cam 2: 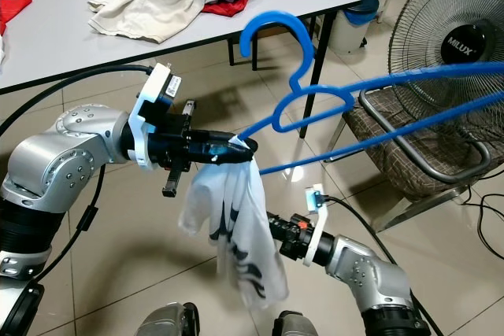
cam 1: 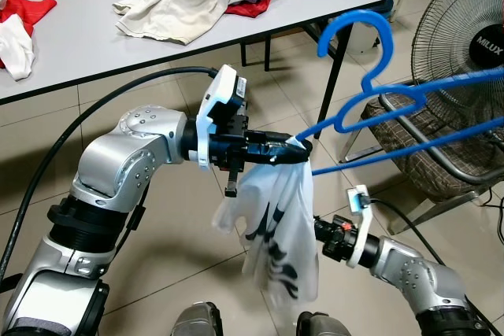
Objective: Hang hanger
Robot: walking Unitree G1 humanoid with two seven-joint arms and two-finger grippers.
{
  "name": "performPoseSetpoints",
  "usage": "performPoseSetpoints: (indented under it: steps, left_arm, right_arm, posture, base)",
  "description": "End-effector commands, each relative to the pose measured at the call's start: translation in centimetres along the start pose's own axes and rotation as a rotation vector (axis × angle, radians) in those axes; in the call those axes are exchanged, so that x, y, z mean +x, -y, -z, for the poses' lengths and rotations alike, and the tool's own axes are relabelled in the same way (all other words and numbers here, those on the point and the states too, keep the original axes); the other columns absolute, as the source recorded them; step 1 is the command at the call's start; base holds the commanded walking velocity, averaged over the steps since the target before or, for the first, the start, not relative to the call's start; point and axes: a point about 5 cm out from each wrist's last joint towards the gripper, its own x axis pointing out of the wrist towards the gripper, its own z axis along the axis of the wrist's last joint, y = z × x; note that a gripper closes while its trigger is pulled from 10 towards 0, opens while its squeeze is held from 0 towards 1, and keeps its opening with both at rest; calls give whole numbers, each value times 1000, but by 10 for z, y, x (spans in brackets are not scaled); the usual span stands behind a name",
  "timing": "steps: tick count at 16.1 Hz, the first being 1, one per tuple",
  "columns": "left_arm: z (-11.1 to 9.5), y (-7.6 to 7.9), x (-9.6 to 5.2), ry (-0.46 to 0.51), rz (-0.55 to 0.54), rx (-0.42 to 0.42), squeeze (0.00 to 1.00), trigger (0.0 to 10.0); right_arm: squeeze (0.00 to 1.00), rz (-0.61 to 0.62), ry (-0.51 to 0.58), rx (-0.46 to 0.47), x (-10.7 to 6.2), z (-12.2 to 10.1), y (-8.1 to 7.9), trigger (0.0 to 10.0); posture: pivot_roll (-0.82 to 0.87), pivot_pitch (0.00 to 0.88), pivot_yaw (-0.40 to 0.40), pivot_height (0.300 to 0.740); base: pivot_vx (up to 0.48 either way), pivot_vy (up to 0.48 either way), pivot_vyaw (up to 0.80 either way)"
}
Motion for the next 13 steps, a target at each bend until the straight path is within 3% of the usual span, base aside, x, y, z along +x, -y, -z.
performPoseSetpoints:
  steps: [1,3,5,9,13]
  left_arm:
    - [-6,-2,-4,19,-26,33,0,0]
    - [-4,-5,-6,20,-62,36,0,0]
    - [1,-7,-13,20,-121,35,0,0]
    - [13,-6,-31,-8,-202,8,0,0]
    - [20,-2,-35,-40,-215,10,0,0]
  right_arm:
    - [0,13,39,-2,-4,-4,-2,0]
    - [0,46,102,-10,-9,-11,-1,0]
    - [0,88,245,-10,-24,-25,-3,0]
    - [0,150,424,-49,-56,-41,-14,0]
    - [0,181,491,-95,-67,-54,-24,0]
  posture:
    - [31,127,49,740]
    - [19,115,49,740]
    - [10,102,49,740]
    - [1,91,54,740]
    - [1,83,57,740]
  base:
    - [0,0,0]
    - [0,0,0]
    - [0,0,0]
    - [0,0,0]
    - [0,0,0]
